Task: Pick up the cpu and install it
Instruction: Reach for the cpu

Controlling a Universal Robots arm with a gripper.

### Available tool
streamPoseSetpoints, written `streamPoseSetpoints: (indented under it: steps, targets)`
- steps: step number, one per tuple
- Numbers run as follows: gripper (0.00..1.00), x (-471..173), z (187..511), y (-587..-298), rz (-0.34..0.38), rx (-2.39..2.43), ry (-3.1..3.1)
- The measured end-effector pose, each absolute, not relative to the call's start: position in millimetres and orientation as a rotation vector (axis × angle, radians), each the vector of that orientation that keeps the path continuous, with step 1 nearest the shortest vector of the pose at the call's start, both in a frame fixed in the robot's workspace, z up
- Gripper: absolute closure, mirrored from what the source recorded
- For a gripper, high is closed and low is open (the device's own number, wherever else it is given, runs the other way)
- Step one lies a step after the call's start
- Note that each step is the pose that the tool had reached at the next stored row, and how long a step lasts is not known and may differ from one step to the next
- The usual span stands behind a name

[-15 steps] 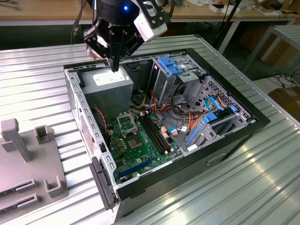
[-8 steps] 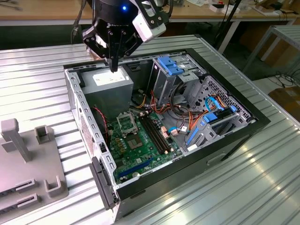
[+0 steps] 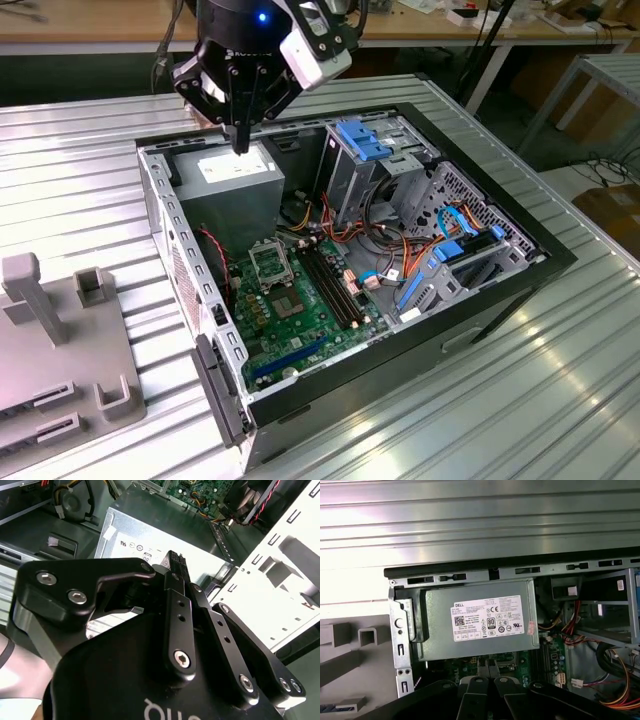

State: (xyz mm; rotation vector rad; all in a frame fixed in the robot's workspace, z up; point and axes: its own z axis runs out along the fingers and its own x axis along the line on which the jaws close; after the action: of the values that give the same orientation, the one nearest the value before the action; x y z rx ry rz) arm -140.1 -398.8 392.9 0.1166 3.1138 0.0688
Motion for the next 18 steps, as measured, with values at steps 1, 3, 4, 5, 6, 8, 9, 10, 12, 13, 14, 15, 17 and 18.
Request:
streamPoseSetpoints:
  steps: [1, 3, 4, 5, 6, 8, 9, 10, 12, 13, 14, 15, 17, 18]
  targets:
    - [0.89, -140.3, 392.9, -398.8, 0.069, 0.117, 3.114]
    - [0.89, -141.1, 392.9, -398.8, 0.069, 0.117, 3.114]
    - [0.89, -141.5, 392.8, -398.8, 0.069, 0.117, 3.114]
    - [0.89, -141.7, 392.8, -398.8, 0.069, 0.117, 3.114]
    - [0.89, -141.8, 392.8, -398.8, 0.069, 0.117, 3.114]
    - [0.89, -142.4, 392.8, -398.8, 0.069, 0.117, 3.114]
    - [0.89, -142.6, 392.8, -398.8, 0.069, 0.117, 3.114]
    - [0.89, -142.8, 392.8, -398.9, 0.069, 0.117, 3.114]
    - [0.89, -143.1, 392.7, -398.8, 0.069, 0.117, 3.114]
    - [0.89, -143.3, 392.7, -398.8, 0.069, 0.117, 3.114]
    - [0.89, -143.6, 392.6, -398.8, 0.069, 0.117, 3.114]
    - [0.89, -143.8, 392.6, -398.8, 0.069, 0.117, 3.114]
    - [0.89, -144.2, 392.6, -398.8, 0.069, 0.117, 3.114]
    - [0.89, -144.3, 392.6, -398.9, 0.069, 0.117, 3.114]
